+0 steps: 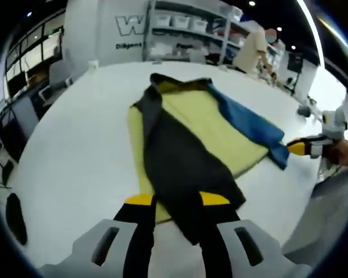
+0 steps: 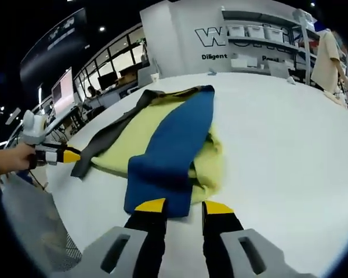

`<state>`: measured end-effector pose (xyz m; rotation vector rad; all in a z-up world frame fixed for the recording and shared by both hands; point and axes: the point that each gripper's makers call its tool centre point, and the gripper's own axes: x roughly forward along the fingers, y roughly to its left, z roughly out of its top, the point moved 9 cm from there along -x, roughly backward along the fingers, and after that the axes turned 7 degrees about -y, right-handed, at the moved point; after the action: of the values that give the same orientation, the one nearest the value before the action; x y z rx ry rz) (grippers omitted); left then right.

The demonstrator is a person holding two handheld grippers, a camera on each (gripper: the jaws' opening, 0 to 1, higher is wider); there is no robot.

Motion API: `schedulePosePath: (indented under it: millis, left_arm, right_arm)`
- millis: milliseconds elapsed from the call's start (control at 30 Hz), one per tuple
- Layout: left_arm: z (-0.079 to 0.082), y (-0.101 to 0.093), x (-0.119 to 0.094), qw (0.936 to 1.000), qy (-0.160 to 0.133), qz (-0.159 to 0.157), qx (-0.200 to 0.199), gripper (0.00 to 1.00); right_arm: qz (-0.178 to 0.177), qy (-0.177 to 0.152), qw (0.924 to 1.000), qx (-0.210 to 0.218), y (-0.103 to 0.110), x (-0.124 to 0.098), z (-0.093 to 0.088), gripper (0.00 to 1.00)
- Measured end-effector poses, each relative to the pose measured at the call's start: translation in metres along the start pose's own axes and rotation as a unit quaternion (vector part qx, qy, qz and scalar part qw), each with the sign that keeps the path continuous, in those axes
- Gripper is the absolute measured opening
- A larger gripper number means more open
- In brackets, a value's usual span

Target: Fold the garment on the visible template until the final outline fits inside the template.

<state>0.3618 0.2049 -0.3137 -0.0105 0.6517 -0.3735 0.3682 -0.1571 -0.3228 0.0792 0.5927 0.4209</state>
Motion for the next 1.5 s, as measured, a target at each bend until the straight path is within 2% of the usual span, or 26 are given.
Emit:
schedulePosePath:
  millis: [133,200,300,467,667,933,1033,1167,1267,1333,1400,1500]
  left_arm:
    - [-0.007,-0.002,-0.005,0.9999,0.006,0.0,-0.014,0.2]
    - [-0.011,-0.006,-0.006,0.9995,0.005,-0.013,-0.027,0.17]
    - [-0.019,-0.005,-0.006,0.9993,0.008,-0.008,-0.036,0.16]
    - [-0.02,-0.006,-0.007,0.9979,0.001,-0.01,-0.064,0.13]
    - [-0.02,-0.001,-0.004,0.9974,0.001,-0.006,-0.072,0.0]
    - [-0.015,0.002,-0.006,0.9984,0.001,-0.013,-0.055,0.0]
    - [-0.002,0.005,-0.015,0.9993,-0.013,-0.01,-0.033,0.0]
    - [0.004,0.019,-0.017,0.9998,-0.019,0.0,-0.003,0.0]
    - [0.007,0.03,-0.016,0.9996,-0.012,0.017,0.018,0.0]
    - [0.009,0.037,-0.016,0.9994,-0.011,0.026,0.022,0.0]
    - [0.012,0.045,-0.016,0.9984,-0.019,0.05,0.02,0.0]
    - [0.019,0.059,-0.014,0.9976,-0.022,0.062,0.022,0.0]
  right_arm:
    - [0.0,0.003,1.0,-0.009,0.0,0.004,-0.002,0.16]
    - [-0.002,0.006,0.9999,-0.009,0.001,0.004,-0.002,0.16]
    - [0.0,0.009,0.9999,-0.007,0.002,0.004,-0.005,0.13]
    - [0.003,0.011,0.9999,-0.008,0.005,0.004,-0.006,0.09]
    - [-0.001,0.015,0.9999,0.001,0.003,0.003,-0.008,0.0]
    - [-0.002,0.019,0.9998,-0.001,0.003,0.003,-0.009,0.0]
    - [-0.01,0.017,0.9997,-0.011,-0.001,0.002,-0.006,0.0]
    - [-0.017,0.017,0.9994,-0.023,-0.008,-0.002,-0.003,0.0]
    - [-0.025,0.017,0.9992,-0.027,-0.019,-0.003,-0.001,0.0]
    - [-0.033,0.015,0.9989,-0.03,-0.024,-0.004,0.003,0.0]
    - [-0.043,0.01,0.9984,-0.035,-0.034,-0.005,0.011,0.0]
    - [-0.057,0.003,0.9974,-0.045,-0.047,-0.003,0.022,0.0]
